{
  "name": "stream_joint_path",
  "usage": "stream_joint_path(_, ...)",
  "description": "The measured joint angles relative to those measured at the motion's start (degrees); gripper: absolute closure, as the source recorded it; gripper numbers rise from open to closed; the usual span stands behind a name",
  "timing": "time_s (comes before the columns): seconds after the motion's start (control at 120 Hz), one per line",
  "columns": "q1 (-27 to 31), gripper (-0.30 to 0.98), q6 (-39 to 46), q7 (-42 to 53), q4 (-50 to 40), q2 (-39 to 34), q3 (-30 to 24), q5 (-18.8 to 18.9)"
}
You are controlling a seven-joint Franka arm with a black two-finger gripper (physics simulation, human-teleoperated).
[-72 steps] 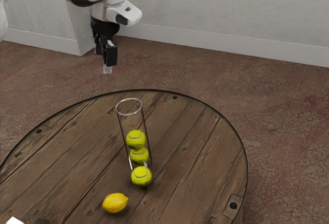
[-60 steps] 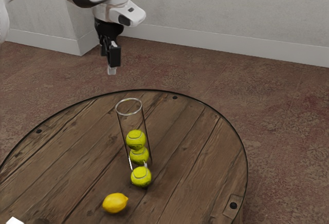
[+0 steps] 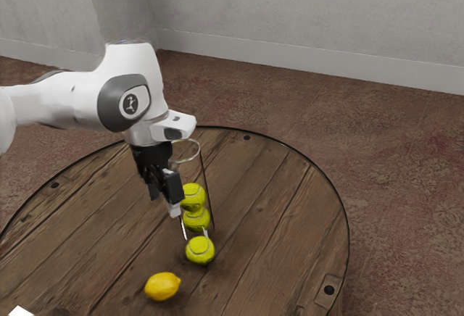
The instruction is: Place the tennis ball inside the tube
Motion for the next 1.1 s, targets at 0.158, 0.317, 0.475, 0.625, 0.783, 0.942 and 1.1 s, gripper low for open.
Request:
stream_joint_path(0.158,14.2,0.00,12.9,-1.8,-5.2,-2.8,-17.5,-9.4)
stream_joint_path(0.317,30.3,0.00,20.6,-3.3,-7.4,-5.1,-35.3,-18.9)
stream_joint_path(0.475,37.4,0.04,26.1,-3.2,-7.3,-8.2,-43.9,-26.5)
stream_joint_path(0.625,39.7,0.15,27.3,-3.7,-8.0,-9.0,-46.8,-28.1)
stream_joint_path(0.783,39.9,0.24,27.7,-3.5,-8.2,-9.1,-47.1,-28.1)
stream_joint_path(0.942,41.0,0.30,28.1,-3.9,-8.1,-9.4,-48.7,-29.0)
stream_joint_path(1.1,41.3,0.33,28.3,-5.4,-8.0,-9.5,-50.2,-29.9)
